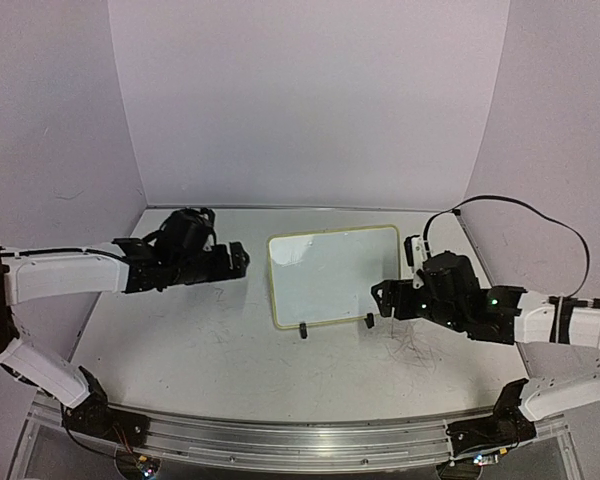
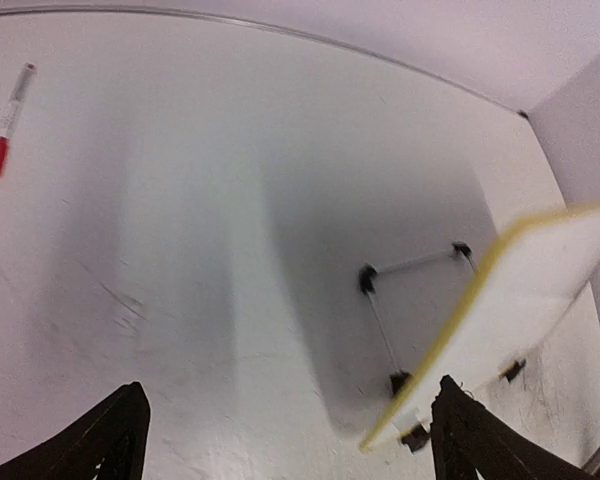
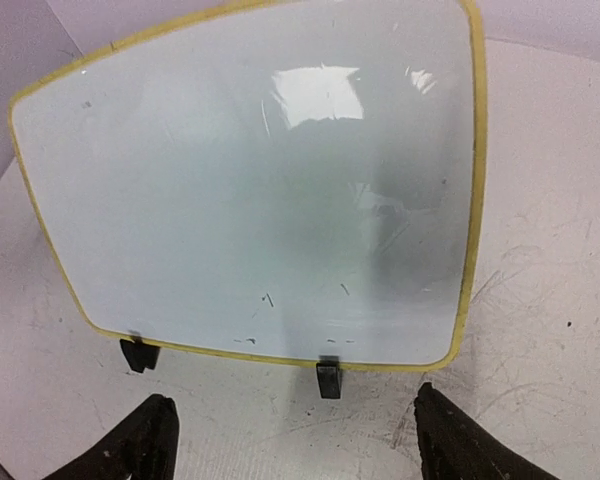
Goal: Write a sentence on the whiteboard
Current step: Pick up the whiteboard marker from the corner of the board.
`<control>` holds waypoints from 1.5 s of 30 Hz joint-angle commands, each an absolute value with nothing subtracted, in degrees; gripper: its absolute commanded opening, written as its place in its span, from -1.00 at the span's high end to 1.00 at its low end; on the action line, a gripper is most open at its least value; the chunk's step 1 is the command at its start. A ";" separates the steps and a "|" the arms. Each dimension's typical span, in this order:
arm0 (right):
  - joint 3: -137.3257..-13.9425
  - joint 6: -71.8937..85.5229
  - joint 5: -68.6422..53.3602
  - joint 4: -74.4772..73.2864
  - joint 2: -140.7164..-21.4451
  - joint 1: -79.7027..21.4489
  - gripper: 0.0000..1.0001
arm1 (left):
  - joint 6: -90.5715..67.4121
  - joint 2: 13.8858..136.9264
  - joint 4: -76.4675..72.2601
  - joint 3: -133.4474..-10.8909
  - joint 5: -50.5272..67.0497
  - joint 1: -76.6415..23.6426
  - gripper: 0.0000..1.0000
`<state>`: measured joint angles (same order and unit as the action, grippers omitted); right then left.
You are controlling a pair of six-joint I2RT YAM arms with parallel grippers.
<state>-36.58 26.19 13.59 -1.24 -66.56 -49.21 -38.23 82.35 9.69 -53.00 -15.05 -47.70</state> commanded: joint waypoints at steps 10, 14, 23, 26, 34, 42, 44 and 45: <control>-37.92 19.64 20.62 -3.94 -53.74 -49.42 -0.97 | -23.44 96.28 16.83 -68.65 -5.98 -15.74 -0.93; -37.44 18.29 19.89 -4.51 -52.88 -49.44 -0.97 | -21.05 105.63 18.33 -76.56 -6.02 -14.25 -0.87; -34.72 17.05 17.08 -4.56 -50.83 -49.33 -0.97 | -13.20 123.15 25.87 -93.70 -10.09 -12.76 -0.57; -34.64 17.05 16.63 -4.48 -50.70 -49.31 -0.97 | -12.27 127.31 26.85 -97.56 -8.24 -12.22 -0.54; -36.88 16.79 15.10 -4.48 -54.26 -49.33 -0.97 | -12.52 132.77 27.19 -102.99 -6.99 -10.62 -0.19; -39.20 17.66 14.83 -4.32 -56.51 -49.33 -0.96 | -12.31 134.18 27.16 -102.30 -7.98 -10.54 0.29; -40.22 18.04 14.27 -4.56 -56.17 -49.36 -0.97 | -12.18 133.79 27.16 -101.57 -8.73 -10.49 0.43; -40.66 18.04 13.90 -4.64 -55.86 -49.37 -0.96 | -11.90 133.42 27.16 -101.01 -9.30 -10.53 0.50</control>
<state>-36.37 17.51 14.95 -5.47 -56.42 -49.21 -12.52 133.36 26.61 -101.36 -8.15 -10.72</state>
